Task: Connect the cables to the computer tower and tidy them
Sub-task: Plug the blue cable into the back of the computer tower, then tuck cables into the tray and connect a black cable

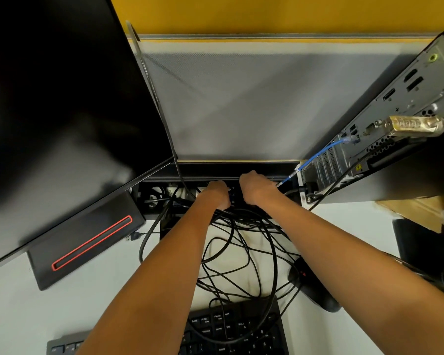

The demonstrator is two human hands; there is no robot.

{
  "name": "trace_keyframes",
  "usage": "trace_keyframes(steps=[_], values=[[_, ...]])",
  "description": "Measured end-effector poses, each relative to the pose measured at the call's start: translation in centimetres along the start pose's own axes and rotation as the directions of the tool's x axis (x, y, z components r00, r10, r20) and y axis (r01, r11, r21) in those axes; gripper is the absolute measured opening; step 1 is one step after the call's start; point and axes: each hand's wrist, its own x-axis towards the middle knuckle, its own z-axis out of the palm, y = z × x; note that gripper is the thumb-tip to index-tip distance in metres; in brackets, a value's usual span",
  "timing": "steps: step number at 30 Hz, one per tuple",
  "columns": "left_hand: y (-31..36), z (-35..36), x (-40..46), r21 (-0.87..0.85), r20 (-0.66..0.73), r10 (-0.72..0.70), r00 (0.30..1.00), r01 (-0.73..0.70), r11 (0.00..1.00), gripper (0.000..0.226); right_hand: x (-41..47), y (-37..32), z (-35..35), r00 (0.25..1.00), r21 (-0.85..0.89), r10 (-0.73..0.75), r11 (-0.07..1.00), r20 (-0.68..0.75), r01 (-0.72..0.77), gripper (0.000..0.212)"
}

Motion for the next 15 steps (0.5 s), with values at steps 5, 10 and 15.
trace_keyframes(steps=[5,10,15], values=[[-0.3,0.5,0.6,-0.031,-0.093,-0.01,0.996,0.008,0.999,0.024,0.3,-0.5,0.2,0.999,-0.058,0.034,0.998,0.038,-0.031,0.049],[-1.1,-0.1,1.2,-0.205,-0.063,0.029,0.998,-0.041,0.978,0.023,-0.1,-0.1,-0.5,0.999,-0.163,-0.038,0.986,-0.033,0.032,0.048],[-1.1,-0.5,0.6,-0.2,-0.121,0.069,0.99,-0.092,0.976,0.012,-0.8,-0.5,-0.6,0.981,-0.22,-0.167,0.965,-0.099,0.142,0.047]])
